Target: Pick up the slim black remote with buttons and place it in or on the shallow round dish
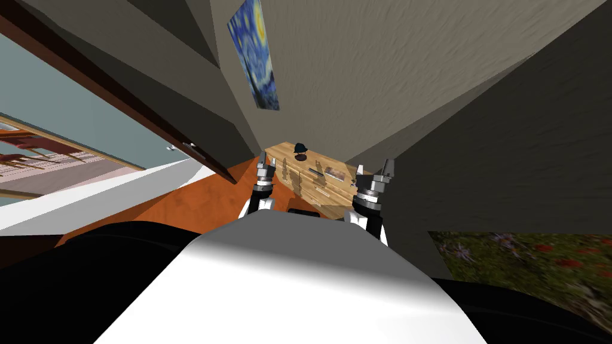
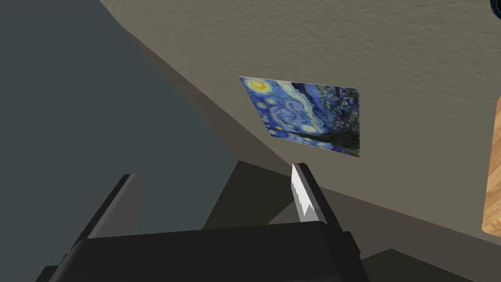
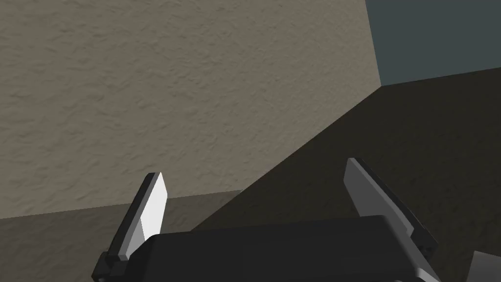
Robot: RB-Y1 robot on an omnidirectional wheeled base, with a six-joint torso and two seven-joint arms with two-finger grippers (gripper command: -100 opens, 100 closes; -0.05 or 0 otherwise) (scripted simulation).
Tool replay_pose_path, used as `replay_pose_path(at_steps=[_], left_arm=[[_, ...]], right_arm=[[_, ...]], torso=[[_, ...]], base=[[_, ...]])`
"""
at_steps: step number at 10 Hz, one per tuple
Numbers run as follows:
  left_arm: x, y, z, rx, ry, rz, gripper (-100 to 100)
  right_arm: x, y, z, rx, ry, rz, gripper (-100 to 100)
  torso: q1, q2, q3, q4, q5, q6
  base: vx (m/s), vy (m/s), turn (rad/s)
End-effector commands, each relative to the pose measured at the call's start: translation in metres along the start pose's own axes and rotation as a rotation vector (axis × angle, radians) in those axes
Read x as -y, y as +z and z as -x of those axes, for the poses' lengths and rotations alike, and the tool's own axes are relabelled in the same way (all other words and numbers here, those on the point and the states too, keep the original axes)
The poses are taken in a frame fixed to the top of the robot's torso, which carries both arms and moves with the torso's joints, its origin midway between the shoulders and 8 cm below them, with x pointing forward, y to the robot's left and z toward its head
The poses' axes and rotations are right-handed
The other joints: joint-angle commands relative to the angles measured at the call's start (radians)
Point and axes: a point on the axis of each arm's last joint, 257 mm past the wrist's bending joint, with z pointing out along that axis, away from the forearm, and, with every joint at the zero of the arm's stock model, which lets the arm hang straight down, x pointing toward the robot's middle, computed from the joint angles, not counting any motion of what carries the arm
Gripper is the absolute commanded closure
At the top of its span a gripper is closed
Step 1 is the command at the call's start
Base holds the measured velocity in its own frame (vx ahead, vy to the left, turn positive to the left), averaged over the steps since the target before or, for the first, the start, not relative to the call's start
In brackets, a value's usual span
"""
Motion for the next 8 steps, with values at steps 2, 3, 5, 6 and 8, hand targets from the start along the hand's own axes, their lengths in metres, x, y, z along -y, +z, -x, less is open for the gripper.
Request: replay_pose_path(at_steps=[2,3,5,6,8], left_arm=[[0.0,0.0,0.0,0.0,0.0,0.0,0],[0.0,0.0,0.0,0.0,0.0,0.0,0],[0.0,0.0,0.0,0.0,0.0,0.0,0],[0.0,0.0,0.0,0.0,0.0,0.0,0],[0.0,0.0,0.0,0.0,0.0,0.0,0]], right_arm=[[0.006,-0.005,-0.017,-0.085,-0.038,-0.007,-100],[0.01,-0.008,-0.024,-0.119,-0.055,-0.011,-100],[0.02,-0.016,-0.038,-0.199,-0.096,-0.021,-100],[0.027,-0.022,-0.046,-0.24,-0.118,-0.027,-100],[0.035,-0.029,-0.054,-0.294,-0.144,-0.036,-100]], torso=[[0.001,0.003,0.002,0.0,0.0,0.0],[0.004,0.006,0.003,0.001,0.001,0.0],[0.006,0.007,0.004,0.002,0.001,0.0],[0.006,0.009,0.005,0.002,0.001,0.0],[0.009,0.009,0.005,0.002,0.002,0.0]], base=[[-0.083,0.049,0.045],[-0.103,0.105,0.05],[-0.121,0.098,0.075],[-0.131,0.126,0.092],[-0.107,0.126,0.068]])
